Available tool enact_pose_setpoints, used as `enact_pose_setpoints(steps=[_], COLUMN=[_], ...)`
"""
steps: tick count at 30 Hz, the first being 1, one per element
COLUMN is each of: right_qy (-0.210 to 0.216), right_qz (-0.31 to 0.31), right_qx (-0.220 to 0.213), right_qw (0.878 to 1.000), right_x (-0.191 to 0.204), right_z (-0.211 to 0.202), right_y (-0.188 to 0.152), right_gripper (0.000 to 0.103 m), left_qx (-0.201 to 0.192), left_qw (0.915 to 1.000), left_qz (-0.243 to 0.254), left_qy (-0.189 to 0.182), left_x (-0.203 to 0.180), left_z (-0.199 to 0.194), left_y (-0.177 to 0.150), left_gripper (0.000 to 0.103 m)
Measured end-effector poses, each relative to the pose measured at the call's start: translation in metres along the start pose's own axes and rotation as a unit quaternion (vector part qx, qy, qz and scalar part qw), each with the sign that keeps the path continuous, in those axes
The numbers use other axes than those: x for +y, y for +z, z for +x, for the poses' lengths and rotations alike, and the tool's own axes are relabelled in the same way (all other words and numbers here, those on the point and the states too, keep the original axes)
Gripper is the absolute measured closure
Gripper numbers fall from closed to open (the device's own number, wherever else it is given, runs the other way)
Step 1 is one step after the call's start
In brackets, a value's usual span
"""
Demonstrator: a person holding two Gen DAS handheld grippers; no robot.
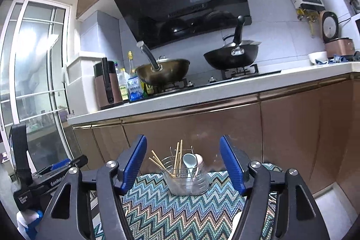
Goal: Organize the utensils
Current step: 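Withdraw both tools from the holder toward the cloth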
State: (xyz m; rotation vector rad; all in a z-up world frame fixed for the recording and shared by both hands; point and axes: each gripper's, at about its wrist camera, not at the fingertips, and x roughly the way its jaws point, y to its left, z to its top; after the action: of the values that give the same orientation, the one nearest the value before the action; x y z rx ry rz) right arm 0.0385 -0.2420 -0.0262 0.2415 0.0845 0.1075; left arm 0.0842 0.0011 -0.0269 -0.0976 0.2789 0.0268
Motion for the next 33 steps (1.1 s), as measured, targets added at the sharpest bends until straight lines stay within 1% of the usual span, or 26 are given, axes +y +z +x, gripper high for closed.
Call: enact_pose_setpoints(steps=[4,8,13,27,33], right_qy=[-0.001,0.002,0.003,-0.015,-0.027], right_qz=[0.003,0.002,0.009,0.038,0.052], right_qx=[-0.016,-0.024,-0.026,-0.056,-0.053], right_qw=[1.0,1.0,1.0,0.998,0.997], right_x=[0.001,0.002,-0.001,-0.028,-0.045], right_z=[-0.018,-0.029,-0.036,-0.064,-0.063], right_y=[0.004,0.005,0.002,0.005,0.001], right_gripper=[0.03,0.023,0.019,0.019,0.019], left_qx=[-0.013,-0.023,-0.023,-0.016,-0.002], left_qw=[0.9999,0.9997,0.9996,0.9994,0.9995], left_qz=[0.004,0.009,0.018,0.03,0.028], left_qy=[0.0,0.003,0.001,0.006,0.016], left_x=[0.0,-0.002,-0.005,-0.005,-0.002], left_z=[-0.018,-0.03,-0.04,-0.05,-0.042], left_y=[-0.001,-0.001,-0.005,-0.011,-0.014], left_gripper=[0.042,0.034,0.032,0.032,0.032])
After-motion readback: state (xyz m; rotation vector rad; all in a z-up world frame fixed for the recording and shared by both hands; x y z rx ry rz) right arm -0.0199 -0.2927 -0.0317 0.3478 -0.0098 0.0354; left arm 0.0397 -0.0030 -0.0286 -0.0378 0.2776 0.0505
